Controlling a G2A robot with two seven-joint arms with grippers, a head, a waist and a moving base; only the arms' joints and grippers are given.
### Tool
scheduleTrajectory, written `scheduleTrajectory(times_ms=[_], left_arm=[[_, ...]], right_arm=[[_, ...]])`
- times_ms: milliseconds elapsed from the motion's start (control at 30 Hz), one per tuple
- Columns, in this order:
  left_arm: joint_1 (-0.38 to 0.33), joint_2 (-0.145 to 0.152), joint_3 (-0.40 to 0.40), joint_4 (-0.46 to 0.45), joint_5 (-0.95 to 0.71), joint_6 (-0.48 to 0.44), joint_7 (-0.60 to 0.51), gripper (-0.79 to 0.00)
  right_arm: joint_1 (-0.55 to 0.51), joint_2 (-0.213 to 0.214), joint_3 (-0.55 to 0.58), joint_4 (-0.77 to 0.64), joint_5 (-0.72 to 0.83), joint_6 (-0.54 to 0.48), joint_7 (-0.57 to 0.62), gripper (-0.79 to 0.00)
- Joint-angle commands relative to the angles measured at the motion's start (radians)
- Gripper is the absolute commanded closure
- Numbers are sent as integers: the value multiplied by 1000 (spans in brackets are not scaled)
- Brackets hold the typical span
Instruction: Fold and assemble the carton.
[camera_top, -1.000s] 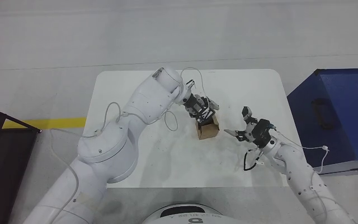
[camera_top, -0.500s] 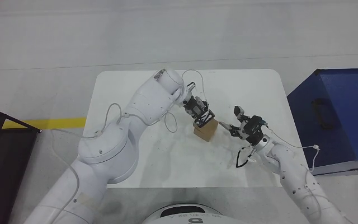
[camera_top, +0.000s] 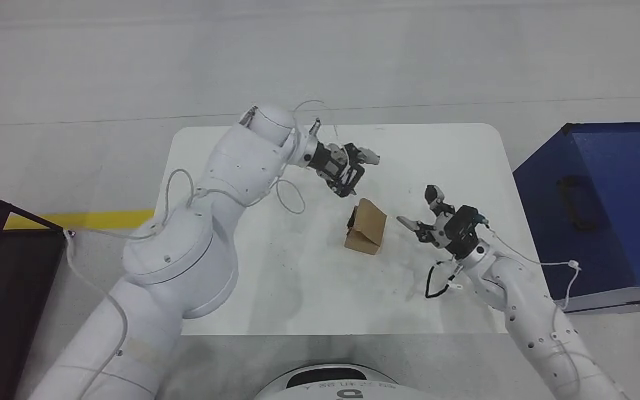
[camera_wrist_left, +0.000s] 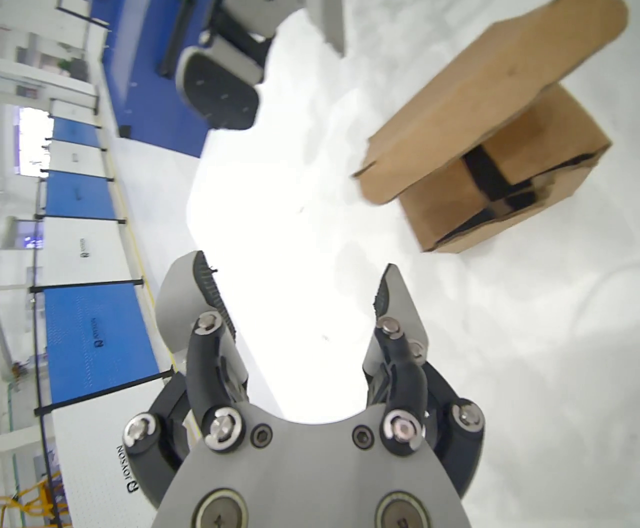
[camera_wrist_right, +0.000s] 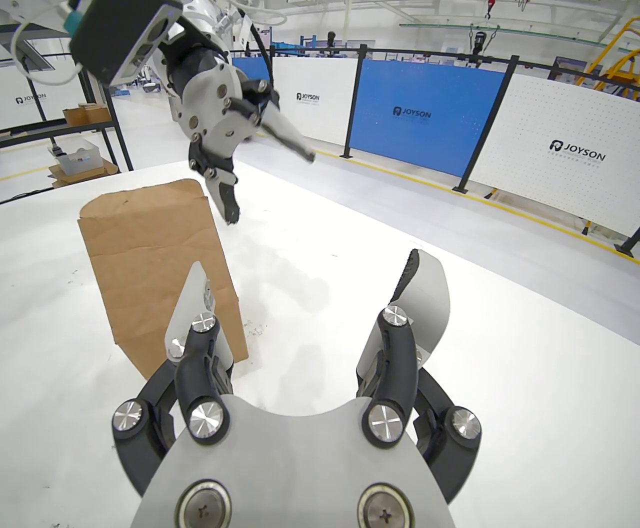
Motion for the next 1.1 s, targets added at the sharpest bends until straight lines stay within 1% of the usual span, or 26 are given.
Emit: scheduleTrajectory(times_ms=[0,33,100,133,167,200,267,300,500,567,600,667,700,733,767,800,833,1067], left_arm=[[-17,15,-25,19,-55,59,56,-785],[-24,23,-37,32,-83,88,93,-785],[-35,41,-55,63,-121,131,157,-785],[-37,49,-63,81,-141,155,188,-785],[-35,58,-73,100,-166,176,223,-785],[-29,66,-83,121,-190,196,262,-785],[-2,80,-101,125,-237,201,273,-785],[2,82,-102,122,-241,201,273,-785],[2,82,-102,122,-241,201,273,-785],[23,82,-107,99,-253,181,272,-785],[35,86,-111,83,-265,162,273,-785],[56,103,-117,51,-285,96,273,-785],[64,123,-116,22,-287,75,273,-785],[70,134,-116,-3,-290,64,273,-785],[81,156,-114,-47,-288,54,273,-785],[91,183,-109,-101,-280,73,273,-785],[102,203,-104,-145,-273,86,273,-785],[102,203,-104,-145,-273,86,273,-785]], right_arm=[[-15,3,15,-22,-4,-7,-2,-656],[-23,4,21,-35,-10,-11,1,-656],[-33,7,27,-61,-28,-28,18,-610],[-34,8,24,-70,-33,-56,31,-634],[-32,10,23,-75,-29,-102,44,-720],[-27,13,29,-77,-26,-154,53,-785],[-27,13,29,-77,-26,-154,53,-785],[-27,13,29,-77,-26,-154,53,-785],[-27,13,29,-77,-26,-154,53,-785],[-21,9,34,-53,30,-123,55,-785],[-5,4,25,-43,49,-98,80,-785],[31,-5,-6,-34,71,-93,97,-785],[54,-11,-22,-22,85,-87,107,-785],[64,-13,-32,-19,88,-85,113,-785],[79,-17,-44,-12,89,-76,122,-785],[93,-21,-56,-6,82,-64,141,-785],[102,-23,-65,-4,77,-57,156,-785],[102,-23,-65,-4,77,-57,156,-785]])
